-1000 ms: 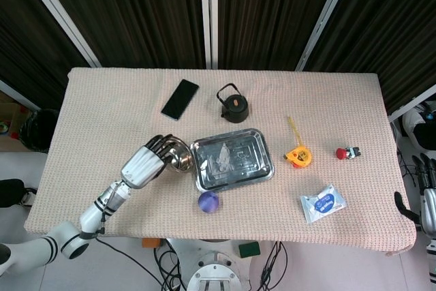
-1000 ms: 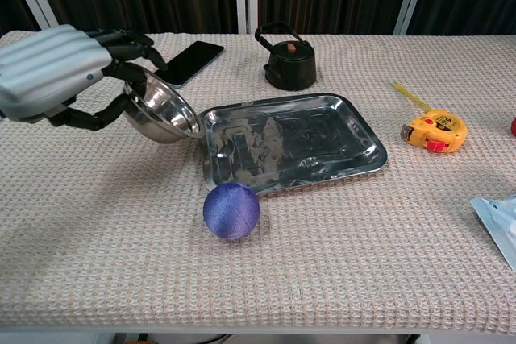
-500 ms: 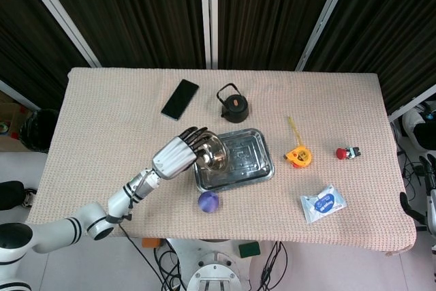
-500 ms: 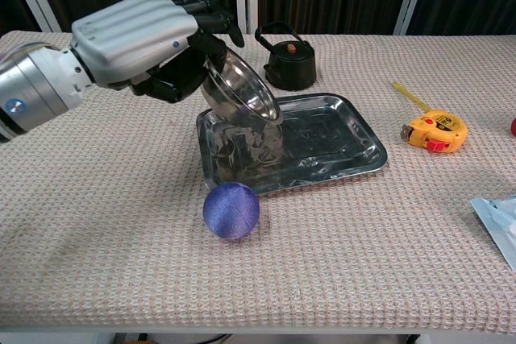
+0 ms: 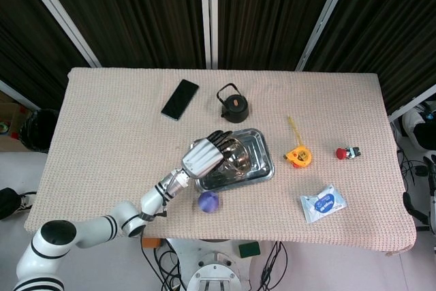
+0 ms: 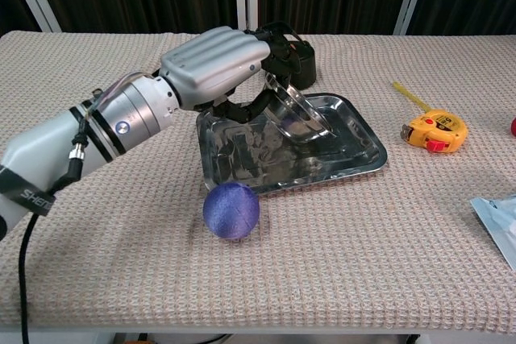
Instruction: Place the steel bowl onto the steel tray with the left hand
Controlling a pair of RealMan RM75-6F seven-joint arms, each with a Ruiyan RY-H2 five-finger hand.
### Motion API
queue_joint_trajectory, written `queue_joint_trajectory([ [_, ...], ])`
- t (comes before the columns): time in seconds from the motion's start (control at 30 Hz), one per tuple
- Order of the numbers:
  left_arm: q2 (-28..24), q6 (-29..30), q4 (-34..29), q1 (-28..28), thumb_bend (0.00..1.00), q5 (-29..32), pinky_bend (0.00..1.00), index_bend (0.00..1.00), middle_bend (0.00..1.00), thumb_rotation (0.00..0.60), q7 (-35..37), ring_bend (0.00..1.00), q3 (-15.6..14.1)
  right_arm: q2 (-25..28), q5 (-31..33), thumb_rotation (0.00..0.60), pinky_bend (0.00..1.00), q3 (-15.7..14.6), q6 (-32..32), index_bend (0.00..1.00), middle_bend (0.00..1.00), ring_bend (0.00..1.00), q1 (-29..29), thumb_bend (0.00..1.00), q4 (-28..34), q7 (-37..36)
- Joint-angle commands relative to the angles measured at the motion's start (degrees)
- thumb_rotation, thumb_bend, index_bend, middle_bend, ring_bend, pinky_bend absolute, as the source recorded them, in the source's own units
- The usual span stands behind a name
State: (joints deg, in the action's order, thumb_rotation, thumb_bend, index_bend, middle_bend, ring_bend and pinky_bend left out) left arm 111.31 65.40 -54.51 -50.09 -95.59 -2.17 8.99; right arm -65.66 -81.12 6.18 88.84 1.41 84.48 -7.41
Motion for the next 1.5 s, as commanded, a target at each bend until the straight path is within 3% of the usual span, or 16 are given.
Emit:
queue_joint_trajectory([
  [0.03,4.05,-0.97,6.02,-1.34,0.57,1.23,0.22,0.68,0.25,0.600,1.74,0.12,-0.07,-0.05,0.33,0.600,0.00,0.17,-0.15,0.00,0.00,0.00,-0.01,0.35,-0.05,0.14],
  [0.13,5.89,-2.95,10.18,-1.96,0.55,2.07,0.22,0.65,0.25,0.600,4.13,0.12,-0.85,-0.05,0.44,0.600,0.00,0.42,0.31,0.00,0.00,0.00,0.16,0.35,0.13,0.19],
  [0.2,6.13,-3.38,11.81,-2.15,0.53,1.88,0.22,0.57,0.24,0.600,4.96,0.12,-1.64,0.01,0.47,0.600,0.00,0.51,0.56,0.00,0.00,0.00,0.29,0.35,0.06,0.06],
  [0.27,6.22,-2.91,13.12,-2.02,0.50,1.42,0.21,0.41,0.21,0.600,5.31,0.12,-2.59,-0.05,0.38,0.600,0.00,0.71,0.92,0.00,0.00,0.00,0.38,0.35,-0.29,-0.61],
  [0.33,6.00,-2.17,14.02,-1.89,0.42,0.50,0.19,0.18,0.17,0.600,5.66,0.11,-3.82,-0.31,0.31,0.600,0.00,0.90,1.25,0.00,0.00,0.00,0.42,0.35,-0.73,-1.10],
  [0.43,5.59,-0.61,14.90,-1.61,0.32,-0.43,0.17,0.02,0.14,0.600,7.70,0.11,-5.08,-0.79,-0.12,0.600,0.00,1.02,1.65,0.00,0.00,0.00,0.35,0.35,-1.32,-1.45],
  [0.57,4.41,0.96,14.96,-1.38,0.23,-1.04,0.16,0.00,0.14,0.600,8.70,0.10,-5.99,-1.15,-0.35,0.600,0.00,1.05,1.68,0.00,0.00,0.00,0.24,0.35,-1.61,-1.39],
  [0.7,2.78,2.35,13.56,-0.86,0.21,-0.92,0.16,0.00,0.14,0.600,7.76,0.10,-6.09,-1.16,-0.35,0.600,0.00,1.03,1.42,0.00,0.00,0.00,0.13,0.35,-1.48,-1.05],
  [0.9,-5.32,5.81,4.64,2.96,0.21,0.12,0.16,0.00,0.11,0.600,0.93,0.06,-6.48,-1.10,-0.49,0.600,0.00,1.18,1.40,0.00,0.00,0.00,-0.03,0.35,-1.16,-0.77],
  [1.17,-27.11,15.59,-17.60,19.63,0.19,9.13,0.16,0.04,0.10,0.600,-3.83,0.06,-8.76,-1.62,-1.81,0.600,0.00,-0.25,-0.18,0.00,0.00,0.00,-0.53,0.34,-2.57,-0.09],
  [1.33,-35.98,18.52,-22.81,30.23,0.17,15.28,0.17,0.09,0.10,0.600,-0.10,0.06,-12.61,-2.54,-1.02,0.600,0.00,-0.48,-1.02,0.00,0.00,0.00,-0.48,0.33,-4.36,0.37],
  [1.5,-38.57,23.86,-22.37,38.00,0.16,15.57,0.17,0.09,0.10,0.600,3.76,0.06,-15.15,-3.42,-0.82,0.600,0.00,-1.04,-1.67,0.00,0.00,0.00,-0.41,0.32,-5.72,1.68],
])
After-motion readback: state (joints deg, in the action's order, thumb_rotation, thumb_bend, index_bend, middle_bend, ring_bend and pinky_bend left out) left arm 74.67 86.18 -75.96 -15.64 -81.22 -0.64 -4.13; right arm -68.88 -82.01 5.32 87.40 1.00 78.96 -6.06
